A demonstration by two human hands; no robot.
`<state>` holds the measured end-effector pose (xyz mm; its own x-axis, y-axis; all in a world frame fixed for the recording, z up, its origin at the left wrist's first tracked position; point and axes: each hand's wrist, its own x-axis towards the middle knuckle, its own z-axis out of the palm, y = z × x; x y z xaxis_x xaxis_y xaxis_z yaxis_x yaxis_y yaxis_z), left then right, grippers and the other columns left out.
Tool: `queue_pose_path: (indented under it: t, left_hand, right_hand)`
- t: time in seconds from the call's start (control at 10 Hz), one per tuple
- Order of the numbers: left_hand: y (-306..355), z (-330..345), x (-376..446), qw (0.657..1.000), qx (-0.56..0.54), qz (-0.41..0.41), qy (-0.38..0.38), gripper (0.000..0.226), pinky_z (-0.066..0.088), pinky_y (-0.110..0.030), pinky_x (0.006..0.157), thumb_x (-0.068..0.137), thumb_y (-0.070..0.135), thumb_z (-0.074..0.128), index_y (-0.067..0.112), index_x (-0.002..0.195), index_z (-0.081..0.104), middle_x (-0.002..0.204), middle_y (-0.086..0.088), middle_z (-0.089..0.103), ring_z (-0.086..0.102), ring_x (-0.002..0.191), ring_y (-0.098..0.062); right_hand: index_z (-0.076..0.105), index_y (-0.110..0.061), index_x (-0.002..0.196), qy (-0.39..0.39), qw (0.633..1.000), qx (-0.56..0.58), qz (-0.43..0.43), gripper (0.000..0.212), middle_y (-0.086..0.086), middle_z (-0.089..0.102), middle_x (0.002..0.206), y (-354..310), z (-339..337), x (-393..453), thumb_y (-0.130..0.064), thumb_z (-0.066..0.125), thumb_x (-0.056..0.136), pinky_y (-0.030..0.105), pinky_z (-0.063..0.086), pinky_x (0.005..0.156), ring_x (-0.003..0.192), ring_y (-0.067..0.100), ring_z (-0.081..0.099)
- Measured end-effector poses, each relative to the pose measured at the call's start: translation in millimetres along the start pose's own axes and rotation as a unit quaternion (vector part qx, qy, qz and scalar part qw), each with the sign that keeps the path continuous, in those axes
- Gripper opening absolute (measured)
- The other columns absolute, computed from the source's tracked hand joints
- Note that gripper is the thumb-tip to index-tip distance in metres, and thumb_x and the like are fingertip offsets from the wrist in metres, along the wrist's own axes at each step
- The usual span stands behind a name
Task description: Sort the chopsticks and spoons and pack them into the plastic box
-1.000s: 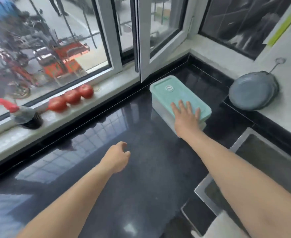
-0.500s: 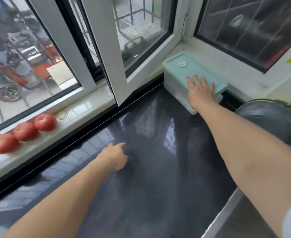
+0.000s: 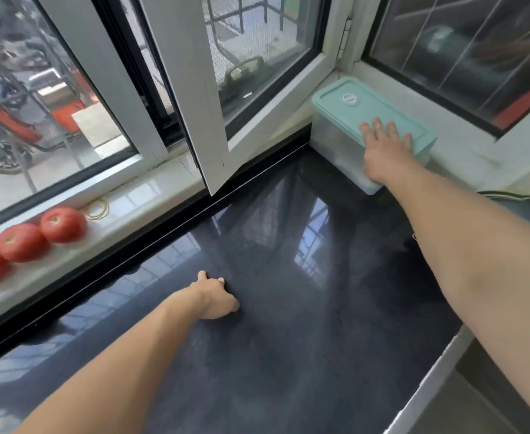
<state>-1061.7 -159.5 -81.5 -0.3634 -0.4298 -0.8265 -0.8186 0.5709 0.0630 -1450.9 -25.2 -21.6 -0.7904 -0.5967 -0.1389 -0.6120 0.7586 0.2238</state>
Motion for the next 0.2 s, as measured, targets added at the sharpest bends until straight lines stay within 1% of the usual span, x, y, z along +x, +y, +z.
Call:
queue_pose_path:
  t: [0.1, 0.2]
  left_hand:
    - [-21.2, 5.7, -17.2, 0.996, -0.080, 0.032, 0.025, 0.074, 0.039, -0.041, 0.113, 0.089, 0.050, 0.056, 0.026, 0.157, 0.039, 0.162, -0.006, 0.032, 0.045, 0.141, -0.029]
    - [-43.8, 16.6, -43.0, 0.971, -0.181, 0.039, 0.148, 0.057, 0.044, -0.035, 0.110, 0.096, 0.036, 0.054, 0.020, 0.151, 0.049, 0.148, -0.005, 0.057, 0.054, 0.134, -0.027]
  right_hand:
    - [-0.005, -0.013, 0.161, -0.016, 0.999, 0.020, 0.021, 0.084, 0.015, -0.006, 0.169, -33.9, -28.1, -22.3, -0.008, 0.047, 0.095, 0.059, 0.001, 0.123, 0.154, 0.041, -0.002]
    - [0.026, -0.007, 0.156, 0.086, 0.986, 0.093, -0.108, 0.065, 0.022, 0.027, 0.160, -110.5, -43.1, -77.3, -0.014, 0.047, 0.095, 0.052, 0.018, 0.122, 0.145, 0.042, 0.027]
